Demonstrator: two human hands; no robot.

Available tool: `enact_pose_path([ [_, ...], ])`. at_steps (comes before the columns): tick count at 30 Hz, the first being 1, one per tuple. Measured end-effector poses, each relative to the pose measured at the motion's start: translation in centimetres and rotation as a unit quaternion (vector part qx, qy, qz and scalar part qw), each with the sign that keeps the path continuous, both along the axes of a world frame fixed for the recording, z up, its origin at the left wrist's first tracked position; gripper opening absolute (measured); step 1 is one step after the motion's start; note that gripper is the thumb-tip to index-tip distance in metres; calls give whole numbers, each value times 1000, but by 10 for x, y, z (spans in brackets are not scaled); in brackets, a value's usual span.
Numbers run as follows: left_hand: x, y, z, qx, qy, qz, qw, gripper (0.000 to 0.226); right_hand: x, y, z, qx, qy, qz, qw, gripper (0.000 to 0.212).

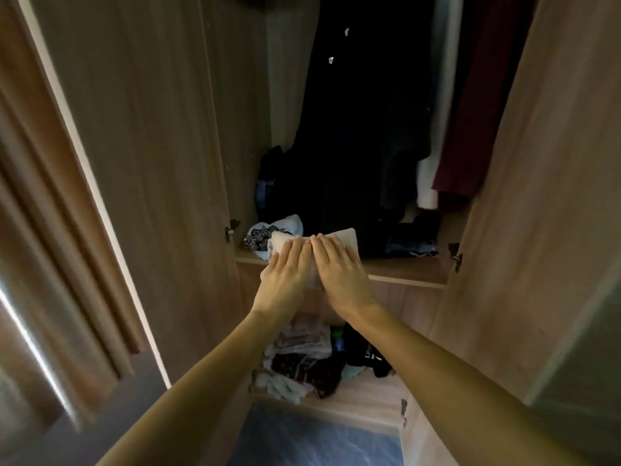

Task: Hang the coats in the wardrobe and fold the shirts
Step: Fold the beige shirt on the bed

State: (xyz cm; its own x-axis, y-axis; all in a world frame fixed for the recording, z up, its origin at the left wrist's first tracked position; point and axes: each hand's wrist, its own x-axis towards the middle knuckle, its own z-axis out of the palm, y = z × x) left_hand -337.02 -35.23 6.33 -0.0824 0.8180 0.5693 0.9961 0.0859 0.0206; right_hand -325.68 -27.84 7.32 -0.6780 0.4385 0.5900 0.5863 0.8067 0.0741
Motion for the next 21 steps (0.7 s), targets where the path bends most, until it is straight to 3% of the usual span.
enact_pose_path([
  [6,-78,61,-13,10,3,-6,1000,53,-76,60,-13,-1,-11,-9,1000,73],
  [21,-250,211,-11,8,3,7,1000,71,-243,200,-5,-9,-10,-12,1000,78],
])
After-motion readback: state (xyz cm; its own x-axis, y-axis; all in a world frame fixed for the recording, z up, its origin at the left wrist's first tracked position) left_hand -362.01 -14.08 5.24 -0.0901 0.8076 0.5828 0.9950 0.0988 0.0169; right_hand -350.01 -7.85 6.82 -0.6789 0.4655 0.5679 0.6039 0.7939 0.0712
